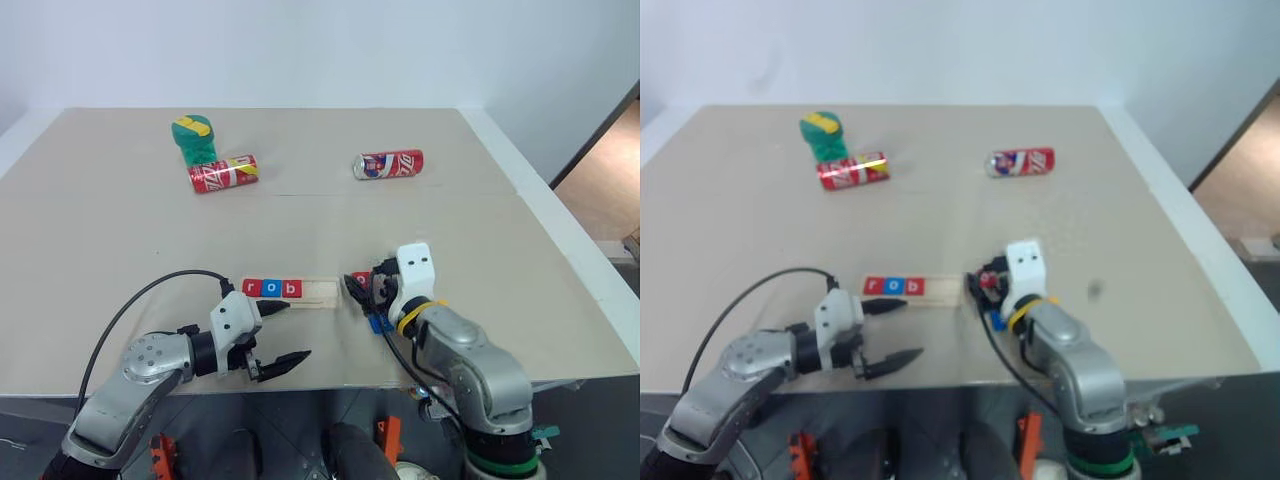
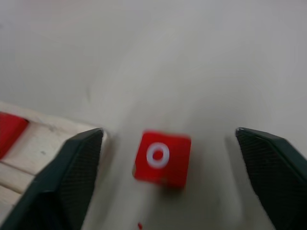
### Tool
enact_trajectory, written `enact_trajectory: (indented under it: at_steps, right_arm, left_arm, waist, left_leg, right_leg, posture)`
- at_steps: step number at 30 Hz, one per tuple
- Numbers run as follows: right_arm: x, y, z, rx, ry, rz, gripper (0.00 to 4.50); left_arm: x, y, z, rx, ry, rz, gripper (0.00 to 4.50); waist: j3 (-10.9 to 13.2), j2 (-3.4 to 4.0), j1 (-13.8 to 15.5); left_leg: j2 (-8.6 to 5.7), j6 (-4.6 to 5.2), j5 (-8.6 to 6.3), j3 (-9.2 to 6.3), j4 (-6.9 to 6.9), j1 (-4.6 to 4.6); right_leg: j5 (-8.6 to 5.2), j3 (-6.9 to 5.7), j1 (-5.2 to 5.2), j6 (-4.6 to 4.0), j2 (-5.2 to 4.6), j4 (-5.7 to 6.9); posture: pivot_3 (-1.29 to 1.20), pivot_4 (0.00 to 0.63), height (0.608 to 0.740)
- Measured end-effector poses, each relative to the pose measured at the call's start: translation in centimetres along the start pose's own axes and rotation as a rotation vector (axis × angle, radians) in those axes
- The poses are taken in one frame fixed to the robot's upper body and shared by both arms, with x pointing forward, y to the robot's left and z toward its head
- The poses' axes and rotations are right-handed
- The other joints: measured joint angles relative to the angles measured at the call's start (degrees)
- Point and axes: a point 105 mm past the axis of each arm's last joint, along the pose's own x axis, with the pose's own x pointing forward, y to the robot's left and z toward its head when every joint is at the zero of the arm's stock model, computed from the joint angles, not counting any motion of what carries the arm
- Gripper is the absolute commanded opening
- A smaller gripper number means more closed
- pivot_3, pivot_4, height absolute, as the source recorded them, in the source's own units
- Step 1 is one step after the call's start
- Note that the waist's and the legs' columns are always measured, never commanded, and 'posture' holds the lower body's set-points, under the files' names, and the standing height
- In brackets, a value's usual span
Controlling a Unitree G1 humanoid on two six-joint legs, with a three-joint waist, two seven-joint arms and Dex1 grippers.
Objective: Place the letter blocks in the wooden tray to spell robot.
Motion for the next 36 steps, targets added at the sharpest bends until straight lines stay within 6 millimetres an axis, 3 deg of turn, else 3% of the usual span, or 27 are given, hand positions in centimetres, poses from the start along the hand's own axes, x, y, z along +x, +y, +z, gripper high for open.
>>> enact_trajectory:
  at_steps: [2, 4, 6, 10, 14, 18, 19, 24, 25, 26, 27, 29, 36]
  right_arm:
    - [0.0, -0.7, 2.3, -0.066, -0.056, 0.069, 4.46]
    - [0.5, -1.7, 3.1, -0.189, -0.052, 0.243, 4.46]
    - [0.7, -2.6, 2.7, -0.244, -0.027, 0.352, 4.46]
    - [1.6, -1.8, -0.6, -0.341, 0.062, 0.681, 4.46]
    - [2.5, -2.3, -1.7, -0.426, 0.109, 0.813, 4.46]
    - [3.6, -2.7, -1.6, -0.473, 0.103, 0.839, 4.46]
    - [3.8, -2.7, -2.0, -0.480, 0.111, 0.851, 4.23]
    - [3.8, -3.1, -3.8, -0.479, 0.162, 0.866, 4.23]
    - [3.7, -3.3, -4.2, -0.478, 0.178, 0.871, 3.83]
    - [3.7, -3.3, -4.3, -0.481, 0.177, 0.873, 3.74]
    - [3.6, -3.3, -4.4, -0.485, 0.176, 0.876, 3.17]
    - [3.6, -3.5, -4.6, -0.489, 0.181, 0.873, 2.65]
    - [4.1, -4.2, -4.7, -0.427, 0.214, 0.786, 2.53]
  left_arm:
    - [0.0, 0.1, 0.0, 0.003, 0.001, 0.000, 4.50]
    - [0.0, 0.2, 0.0, 0.004, -0.011, 0.000, 4.50]
    - [0.1, 0.2, 0.0, -0.002, -0.025, 0.003, 4.50]
    - [0.3, 0.5, 0.7, -0.035, -0.096, 0.023, 4.50]
    - [-0.1, 0.9, 1.2, -0.055, -0.118, 0.040, 4.50]
    - [-0.1, 0.8, 1.4, -0.057, -0.116, 0.041, 4.50]
    - [-0.2, 0.8, 1.6, -0.054, -0.116, 0.048, 4.50]
    - [-0.3, 0.9, 1.6, -0.057, -0.107, 0.067, 4.50]
    - [-0.4, 0.9, 1.4, -0.062, -0.103, 0.072, 4.50]
    - [-0.4, 0.9, 1.4, -0.064, -0.101, 0.074, 4.50]
    - [-0.4, 0.9, 1.3, -0.067, -0.098, 0.075, 4.50]
    - [-0.4, 0.8, 1.5, -0.062, -0.100, 0.079, 4.50]
    - [-0.5, 0.9, 1.4, -0.059, -0.094, 0.084, 4.50]
  waist:
    - [0.0, -0.02, 0.0]
    - [0.0, -0.01, 0.0]
    - [0.0, -0.04, 0.0]
    - [0.1, 0.00, -0.1]
    - [0.2, 0.13, -0.1]
    - [0.2, 0.13, 0.0]
    - [0.2, 0.13, 0.0]
    - [0.2, 0.13, 0.1]
    - [0.2, 0.13, 0.1]
    - [0.2, 0.14, 0.1]
    - [0.2, 0.14, 0.1]
    - [0.2, 0.14, 0.1]
    - [0.2, 0.13, 0.0]
  left_leg:
    - [-0.01, 0.02, 0.01, 0.00, 0.00, 0.02]
    - [-0.01, 0.02, 0.01, 0.03, 0.01, 0.10]
    - [0.00, 0.03, 0.00, 0.01, -0.02, 0.12]
    - [0.06, 0.19, -0.10, 0.04, -0.05, 0.14]
    - [0.06, 0.19, -0.10, -0.01, -0.04, 0.15]
    - [0.04, 0.18, -0.10, -0.03, -0.02, 0.17]
    - [0.02, 0.18, -0.10, -0.03, -0.01, 0.17]
    - [-0.06, 0.18, -0.10, -0.01, 0.00, 0.17]
    - [-0.06, 0.18, -0.10, 0.00, 0.00, 0.17]
    - [-0.06, 0.18, -0.10, 0.00, 0.01, 0.18]
    - [-0.06, 0.18, -0.10, 0.00, 0.01, 0.20]
    - [-0.05, 0.18, -0.09, -0.03, 0.02, 0.49]
    - [-0.03, 0.12, 0.02, 0.05, 0.05, 0.93]
  right_leg:
    - [-0.01, -0.05, 0.05, -0.02, 0.00, -0.03]
    - [-0.10, -0.09, 0.16, -0.18, 0.00, -0.09]
    - [-0.12, -0.13, 0.21, -0.21, 0.00, -0.14]
    - [-0.05, -0.07, 0.17, -0.06, 0.11, -0.11]
    - [-0.05, -0.08, 0.18, -0.07, 0.14, -0.03]
    - [-0.03, -0.09, 0.24, -0.06, 0.12, -0.03]
    - [-0.02, -0.09, 0.25, -0.06, 0.08, -0.03]
    - [0.12, -0.06, 0.29, -0.26, -0.02, -0.04]
    - [0.13, -0.04, 0.29, -0.27, -0.03, -0.04]
    - [0.14, -0.03, 0.28, -0.27, -0.03, -0.04]
    - [0.14, -0.04, 0.31, -0.28, -0.02, -0.04]
    - [0.13, -0.09, 0.58, -0.28, 0.00, -0.04]
    - [-0.04, 0.03, 0.93, -0.28, -0.01, -0.04]
  posture:
    - [0.00, 0.150, 0.740]
    - [0.00, 0.150, 0.740]
    - [0.00, 0.150, 0.740]
    - [0.00, 0.150, 0.740]
    - [0.00, 0.150, 0.740]
    - [0.00, 0.150, 0.740]
    - [0.00, 0.150, 0.740]
    - [0.00, 0.150, 0.740]
    - [0.00, 0.150, 0.740]
    - [0.00, 0.150, 0.740]
    - [0.00, 0.150, 0.740]
    - [0.00, 0.150, 0.740]
    - [0.00, 0.150, 0.740]
